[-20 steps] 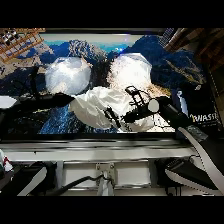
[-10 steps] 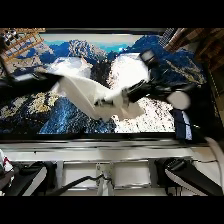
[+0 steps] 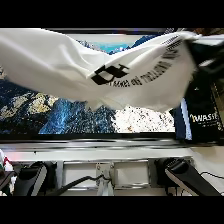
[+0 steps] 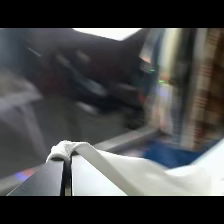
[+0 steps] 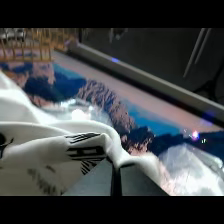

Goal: Fold the clothes and pants, and hang the long-sleeved shirts on hangers.

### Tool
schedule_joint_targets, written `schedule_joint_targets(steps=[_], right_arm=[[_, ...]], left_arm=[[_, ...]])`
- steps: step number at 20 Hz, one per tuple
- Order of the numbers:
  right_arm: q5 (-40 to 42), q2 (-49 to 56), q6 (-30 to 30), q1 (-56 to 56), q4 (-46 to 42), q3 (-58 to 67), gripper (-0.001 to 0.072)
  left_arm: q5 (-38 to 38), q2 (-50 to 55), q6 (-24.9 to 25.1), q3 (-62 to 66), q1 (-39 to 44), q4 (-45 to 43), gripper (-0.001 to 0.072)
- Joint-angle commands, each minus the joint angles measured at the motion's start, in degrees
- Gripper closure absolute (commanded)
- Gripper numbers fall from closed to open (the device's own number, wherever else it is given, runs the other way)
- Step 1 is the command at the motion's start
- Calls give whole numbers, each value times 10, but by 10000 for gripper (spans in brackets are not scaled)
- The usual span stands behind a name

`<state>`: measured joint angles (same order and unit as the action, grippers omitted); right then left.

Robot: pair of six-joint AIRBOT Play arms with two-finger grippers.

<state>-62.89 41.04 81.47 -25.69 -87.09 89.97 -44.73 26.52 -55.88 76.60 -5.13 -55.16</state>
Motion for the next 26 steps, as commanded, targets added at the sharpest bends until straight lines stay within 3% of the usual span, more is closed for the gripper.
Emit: schedule_joint_targets(steps=[1, 4, 9, 14, 17, 20, 21, 22, 23, 24, 25, 26], right_arm=[[-33, -9, -1, 0, -7, 82, 692], [-28, 0, 1, 0, -19, 98, 692], [-102, 79, 3, 0, -33, 98, 691], [-66, 224, -1, 1, -47, 68, 694], [13, 354, -10, 24, -46, 57, 694], [217, 494, -12, 64, -46, 57, 690], [289, 530, -11, 69, -39, 57, 644], [341, 560, -11, 71, -26, 64, 273], [356, 577, -8, 71, -19, 77, 93], [352, 582, 6, 71, -17, 90, 95], [336, 576, 44, 71, -17, 100, 103], [301, 564, 76, 72, -18, 110, 164]], left_arm=[[13, -52, -3, 8, -1, -129, 707], [-30, -43, -9, -3, -1, -138, 707], [-80, -24, -20, -76, 0, -123, 707], [-125, 11, -20, -225, 0, -87, 706], [-104, 68, -19, -322, 0, -87, 706], [49, 169, -20, -388, 2, -73, 706], [114, 211, -20, -396, 2, -38, 706], [178, 260, -20, -397, 2, 18, 703], [236, 305, -20, -396, 2, 82, 540], [277, 347, -20, -389, 1, 146, 189], [272, 380, -20, -377, -10, 190, 61], [240, 397, -20, -363, -25, 206, 65]])
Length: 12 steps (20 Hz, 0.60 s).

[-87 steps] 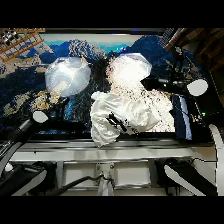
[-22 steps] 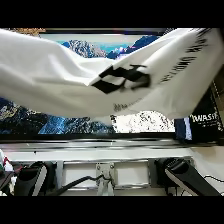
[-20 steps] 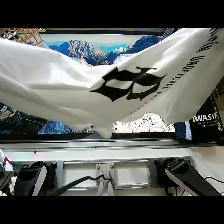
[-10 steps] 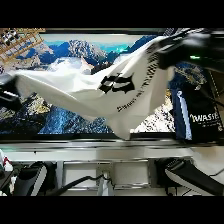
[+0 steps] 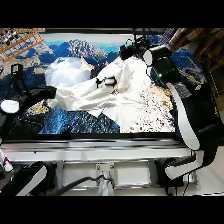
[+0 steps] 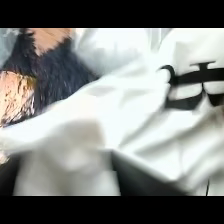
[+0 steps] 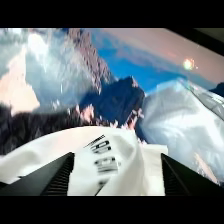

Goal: Fold the clothes and pants, and hang the long-sleeved shirts on hangers.

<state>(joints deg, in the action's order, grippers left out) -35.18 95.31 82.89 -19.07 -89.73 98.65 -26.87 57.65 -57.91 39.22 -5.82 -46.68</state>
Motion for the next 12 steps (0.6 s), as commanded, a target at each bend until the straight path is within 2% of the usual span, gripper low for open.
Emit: schedule_joint_targets(steps=[1, 2, 3, 5, 7, 9, 10, 11, 12], right_arm=[[-16, 6, 66, 9, 9, 26, 213], [-68, -11, 66, 14, 8, 26, 215], [-124, -26, 66, 19, 8, 26, 228], [-233, -50, 78, 33, 9, 21, 264], [-287, -74, 77, 38, 10, -4, 319], [-303, -106, 79, 37, 26, -57, 319], [-294, -128, 95, 37, 39, -99, 336], [-250, -162, 139, 37, 43, -156, 414], [-193, -200, 181, 37, 45, -216, 429]], left_arm=[[15, 92, 0, 24, -39, 121, 65], [-26, 88, 0, 32, -61, 120, 95], [-73, 79, 0, 36, -89, 121, 168], [-182, 56, -11, 36, -150, 119, 370], [-268, 45, -60, 34, -199, 73, 382], [-303, 40, -137, 22, -221, -23, 381], [-311, 37, -185, 4, -226, -35, 380], [-312, 32, -203, -23, -227, -22, 379], [-310, 27, -201, -52, -224, 1, 379]])
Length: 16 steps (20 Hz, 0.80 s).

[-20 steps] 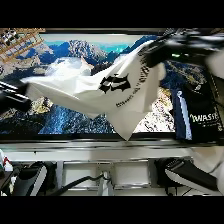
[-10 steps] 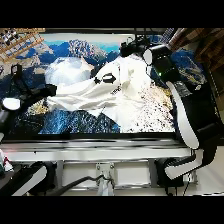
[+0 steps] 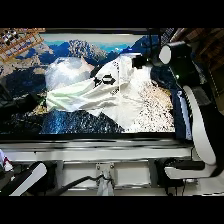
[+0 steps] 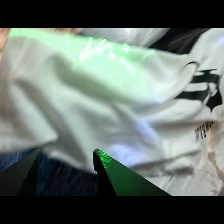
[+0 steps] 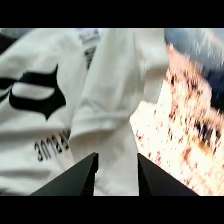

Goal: Fold the clothes and pants, and hang the long-sleeved shirts on hangers.

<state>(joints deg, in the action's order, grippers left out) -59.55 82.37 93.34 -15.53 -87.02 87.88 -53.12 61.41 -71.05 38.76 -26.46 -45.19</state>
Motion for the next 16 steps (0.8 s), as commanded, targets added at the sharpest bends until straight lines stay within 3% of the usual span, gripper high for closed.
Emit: schedule_joint_targets(steps=[1, 3, 6, 12, 14, 16], right_arm=[[100, -108, 117, 2, 20, -164, 429], [140, -166, 136, 2, 37, -245, 428], [125, -214, 135, 1, 45, -302, 427], [126, -236, 134, 1, 45, -315, 428], [127, -236, 134, 1, 45, -315, 428], [128, -236, 135, 1, 45, -315, 428]], left_arm=[[-37, -16, -70, -80, -15, 3, 378], [11, -18, -72, -133, -15, 32, 368], [82, -18, -71, -157, -15, 86, 351], [192, -16, -91, -157, -14, 102, 345], [197, -2, -91, -156, -14, 137, 245], [198, 23, -82, -155, -4, 167, 238]])
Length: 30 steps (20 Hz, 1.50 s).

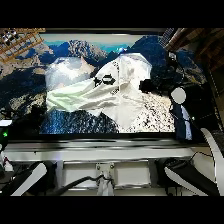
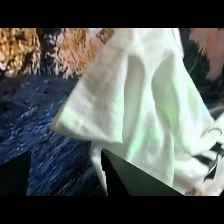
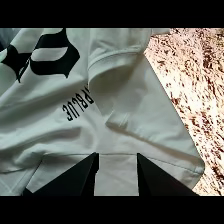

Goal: Fold the clothes and pants, and hang the long-sleeved shirts on hangers.

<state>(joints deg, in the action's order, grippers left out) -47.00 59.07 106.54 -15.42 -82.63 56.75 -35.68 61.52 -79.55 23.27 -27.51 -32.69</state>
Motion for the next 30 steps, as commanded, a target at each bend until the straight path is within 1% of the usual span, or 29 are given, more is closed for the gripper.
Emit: schedule_joint_targets(steps=[1, 4, 6, 7, 8, 10, 12, 13, 15, 17, 18, 19, 20, 21, 22, 23, 24, 25, 27, 30], right_arm=[[3, -3, 3, 0, 1, -3, 428], [1, -3, 3, 0, 1, -3, 428], [-1, -3, 3, 0, 1, -3, 428], [-1, -3, 3, 0, 1, -3, 428], [-1, -3, 3, 0, 1, -3, 428], [-2, -3, 3, 0, 1, -3, 428], [-13, -3, 3, 0, -1, -3, 428], [-28, -3, 3, 0, -12, -3, 428], [-84, -3, 4, 7, -76, -11, 428], [-131, -4, 7, 46, -83, -50, 427], [-134, -6, 8, 71, -74, -78, 427], [-116, -7, 8, 101, -52, -108, 427], [-80, -7, 4, 132, -14, -134, 418], [-38, -5, -14, 160, 36, -155, 375], [-6, 1, -64, 185, 105, -168, 301], [-1, 20, -139, 208, 184, -170, 287], [-11, 43, -199, 225, 248, -169, 286], [-19, 71, -242, 240, 297, -169, 285], [-16, 123, -280, 251, 338, -169, 286], [5, 178, -311, 251, 360, -169, 286]], left_arm=[[23, 35, 14, 0, 14, 57, 237], [39, 73, 49, 0, 41, 124, 238], [49, 95, 95, 3, 59, 191, 240], [49, 106, 116, 10, 68, 215, 255], [49, 118, 126, 18, 75, 228, 319], [51, 141, 130, 40, 82, 229, 452], [51, 149, 134, 55, 81, 228, 646], [50, 148, 145, 59, 81, 228, 702], [46, 140, 156, 63, 78, 224, 703], [28, 125, 172, 62, 65, 203, 704], [16, 116, 186, 63, 57, 190, 704], [4, 105, 195, 63, 50, 173, 704], [-1, 96, 198, 62, 45, 156, 704], [-2, 87, 198, 62, 43, 141, 704], [-4, 80, 198, 62, 43, 133, 703], [-9, 75, 198, 63, 44, 133, 704], [-13, 71, 198, 63, 44, 134, 704], [-18, 71, 198, 63, 44, 134, 704], [-26, 71, 198, 63, 44, 134, 704], [-32, 71, 198, 63, 44, 134, 704]])
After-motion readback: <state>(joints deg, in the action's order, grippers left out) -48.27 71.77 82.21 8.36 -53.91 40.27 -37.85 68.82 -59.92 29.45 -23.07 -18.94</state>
